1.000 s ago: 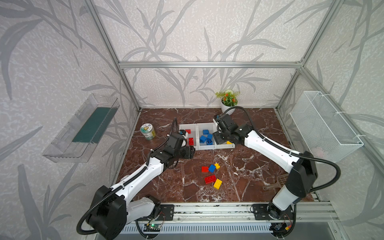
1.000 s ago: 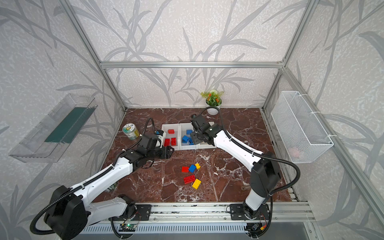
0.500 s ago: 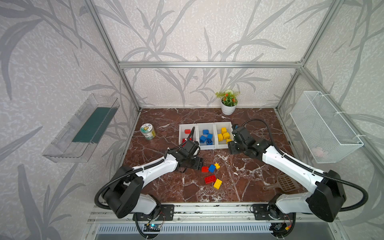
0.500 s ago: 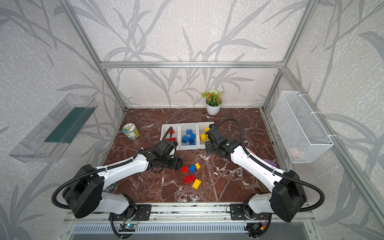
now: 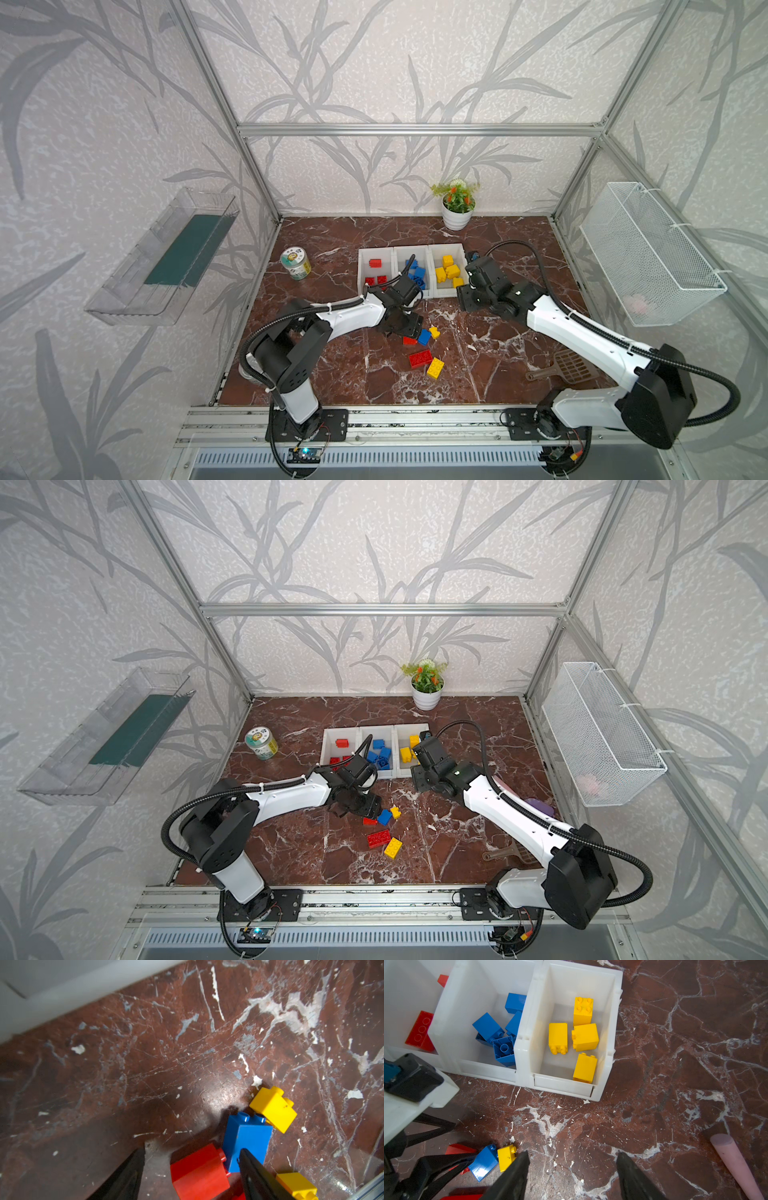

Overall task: Sort the legos into containers by color
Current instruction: 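Lower the left gripper toward the pile while the right gripper withdraws, then close the left gripper on a small red brick and lift it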

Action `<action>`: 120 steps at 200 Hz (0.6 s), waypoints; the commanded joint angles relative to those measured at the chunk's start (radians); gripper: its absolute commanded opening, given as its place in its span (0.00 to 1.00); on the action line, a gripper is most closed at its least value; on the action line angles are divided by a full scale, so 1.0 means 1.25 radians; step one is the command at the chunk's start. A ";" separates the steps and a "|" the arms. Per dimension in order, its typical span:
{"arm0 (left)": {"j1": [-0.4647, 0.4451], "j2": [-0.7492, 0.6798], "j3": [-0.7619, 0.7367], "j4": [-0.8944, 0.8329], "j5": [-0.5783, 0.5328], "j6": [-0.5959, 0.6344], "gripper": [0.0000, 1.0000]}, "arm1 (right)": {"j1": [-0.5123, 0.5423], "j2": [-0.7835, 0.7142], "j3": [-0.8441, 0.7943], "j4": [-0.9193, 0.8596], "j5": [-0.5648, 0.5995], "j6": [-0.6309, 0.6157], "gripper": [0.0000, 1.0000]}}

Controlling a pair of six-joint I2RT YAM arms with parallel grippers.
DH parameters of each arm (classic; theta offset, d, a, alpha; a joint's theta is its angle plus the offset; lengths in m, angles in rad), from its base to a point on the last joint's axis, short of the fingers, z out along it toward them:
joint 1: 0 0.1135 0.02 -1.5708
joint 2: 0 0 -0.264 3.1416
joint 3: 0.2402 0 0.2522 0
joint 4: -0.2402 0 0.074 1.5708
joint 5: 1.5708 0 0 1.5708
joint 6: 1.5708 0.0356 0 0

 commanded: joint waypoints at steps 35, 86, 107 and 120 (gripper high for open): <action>-0.031 0.034 0.046 -0.106 -0.076 0.001 0.73 | -0.005 -0.037 -0.032 0.000 0.013 0.027 0.68; -0.039 0.011 0.023 -0.122 -0.104 -0.003 0.69 | -0.005 -0.044 -0.045 0.001 0.014 0.038 0.68; -0.040 -0.002 0.012 -0.127 -0.116 -0.004 0.69 | -0.005 -0.042 -0.046 0.000 0.013 0.040 0.68; -0.038 -0.010 0.007 -0.131 -0.121 -0.005 0.69 | -0.005 -0.041 -0.046 0.001 0.011 0.041 0.68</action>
